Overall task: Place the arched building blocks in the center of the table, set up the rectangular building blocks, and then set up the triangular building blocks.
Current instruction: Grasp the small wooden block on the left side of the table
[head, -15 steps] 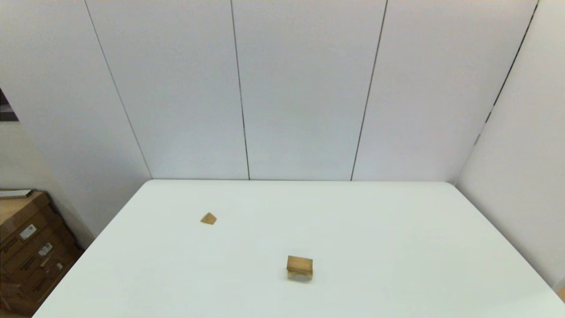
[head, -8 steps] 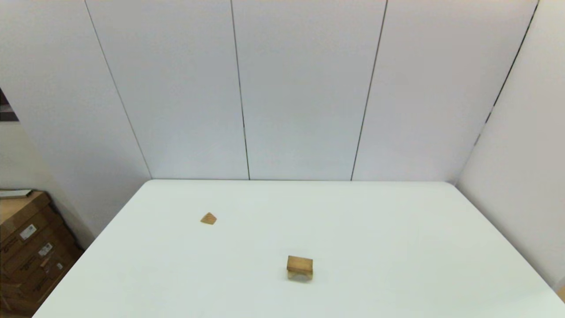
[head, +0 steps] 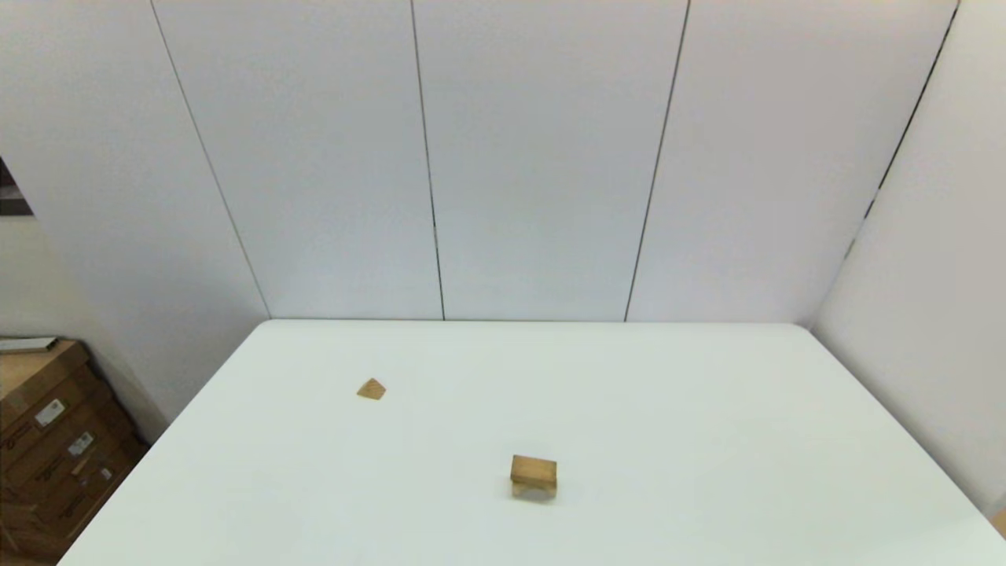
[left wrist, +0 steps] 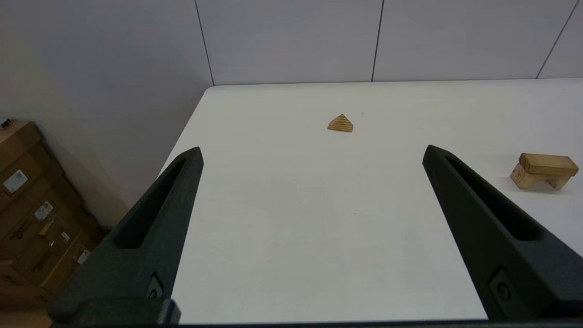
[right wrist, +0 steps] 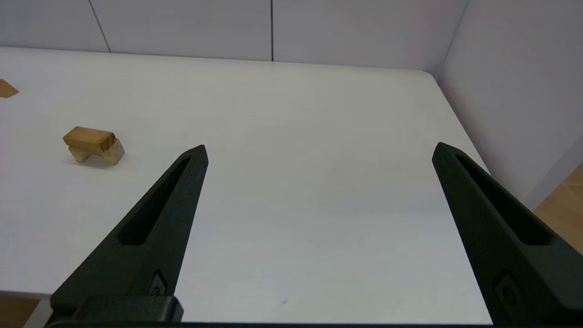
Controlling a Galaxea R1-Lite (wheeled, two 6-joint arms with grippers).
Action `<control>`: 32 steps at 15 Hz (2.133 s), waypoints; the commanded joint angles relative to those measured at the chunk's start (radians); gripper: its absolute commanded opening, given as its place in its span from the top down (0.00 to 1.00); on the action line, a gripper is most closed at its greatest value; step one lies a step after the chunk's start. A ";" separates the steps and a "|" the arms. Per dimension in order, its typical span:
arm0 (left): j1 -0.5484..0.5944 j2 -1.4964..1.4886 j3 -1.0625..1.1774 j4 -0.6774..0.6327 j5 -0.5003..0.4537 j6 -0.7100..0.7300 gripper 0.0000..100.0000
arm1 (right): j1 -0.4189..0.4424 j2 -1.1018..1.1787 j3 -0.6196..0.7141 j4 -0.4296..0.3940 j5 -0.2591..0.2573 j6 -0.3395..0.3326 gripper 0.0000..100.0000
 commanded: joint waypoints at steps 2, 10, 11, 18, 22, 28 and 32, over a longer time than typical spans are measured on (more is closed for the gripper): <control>0.000 0.001 0.000 0.000 0.002 0.015 0.00 | 0.000 0.000 -0.001 0.001 0.000 0.000 0.00; 0.003 0.696 -0.459 0.080 0.000 -0.115 0.00 | 0.000 0.000 -0.001 0.001 0.000 0.000 0.00; 0.003 0.839 -0.534 0.080 0.000 -0.166 0.00 | 0.000 0.000 0.001 0.001 0.000 0.000 0.00; -0.165 1.546 -0.950 0.144 0.080 -0.623 0.00 | 0.000 0.000 -0.001 0.001 0.000 0.000 0.00; -0.290 1.818 -1.210 0.258 0.181 -0.818 0.00 | 0.000 0.000 -0.001 0.001 0.000 0.000 0.00; -0.291 2.078 -1.606 0.577 0.181 -1.020 0.00 | 0.000 0.000 0.001 0.001 0.000 0.000 0.00; -0.271 2.253 -1.782 0.735 0.178 -1.124 0.00 | 0.000 0.002 -0.001 0.001 0.000 0.000 0.00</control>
